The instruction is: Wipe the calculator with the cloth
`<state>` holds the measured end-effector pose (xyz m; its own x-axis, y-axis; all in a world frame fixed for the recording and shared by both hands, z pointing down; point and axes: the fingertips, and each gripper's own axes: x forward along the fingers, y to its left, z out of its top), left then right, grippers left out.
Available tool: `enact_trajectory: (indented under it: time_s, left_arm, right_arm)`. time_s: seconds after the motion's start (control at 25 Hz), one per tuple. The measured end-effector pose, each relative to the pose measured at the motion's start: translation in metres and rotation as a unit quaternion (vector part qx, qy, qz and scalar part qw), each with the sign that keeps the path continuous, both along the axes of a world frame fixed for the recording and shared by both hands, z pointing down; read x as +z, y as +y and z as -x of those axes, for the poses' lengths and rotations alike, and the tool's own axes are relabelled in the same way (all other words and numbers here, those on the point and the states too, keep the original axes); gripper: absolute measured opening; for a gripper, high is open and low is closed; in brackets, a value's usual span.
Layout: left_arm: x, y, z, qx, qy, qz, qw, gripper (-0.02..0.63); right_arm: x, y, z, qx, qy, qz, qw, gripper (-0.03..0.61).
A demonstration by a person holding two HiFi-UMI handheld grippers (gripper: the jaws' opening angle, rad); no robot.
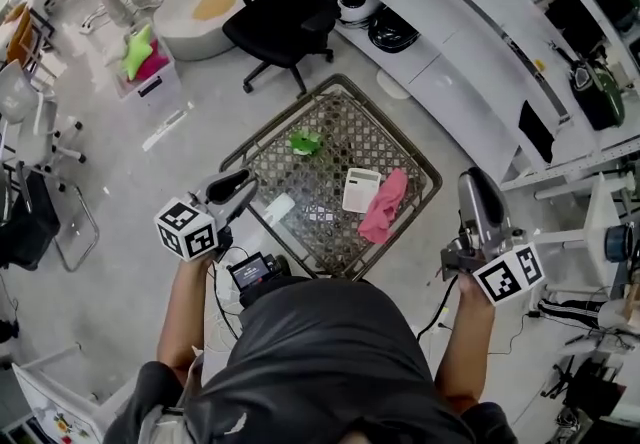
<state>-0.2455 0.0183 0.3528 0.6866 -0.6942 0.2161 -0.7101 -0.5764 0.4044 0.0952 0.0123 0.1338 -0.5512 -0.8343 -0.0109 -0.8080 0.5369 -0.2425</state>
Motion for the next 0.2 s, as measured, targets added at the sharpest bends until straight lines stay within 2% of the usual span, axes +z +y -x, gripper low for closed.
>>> enact_trajectory:
  time_s: [0.2]
  left_arm:
    - [0.003,0.008,-0.002,0.013,-0.001,0.002,0.9999,0.169]
  right_arm:
    - [-0.001,0.017,-0.007,0.02,0.008,-0.003,1.0,0.083]
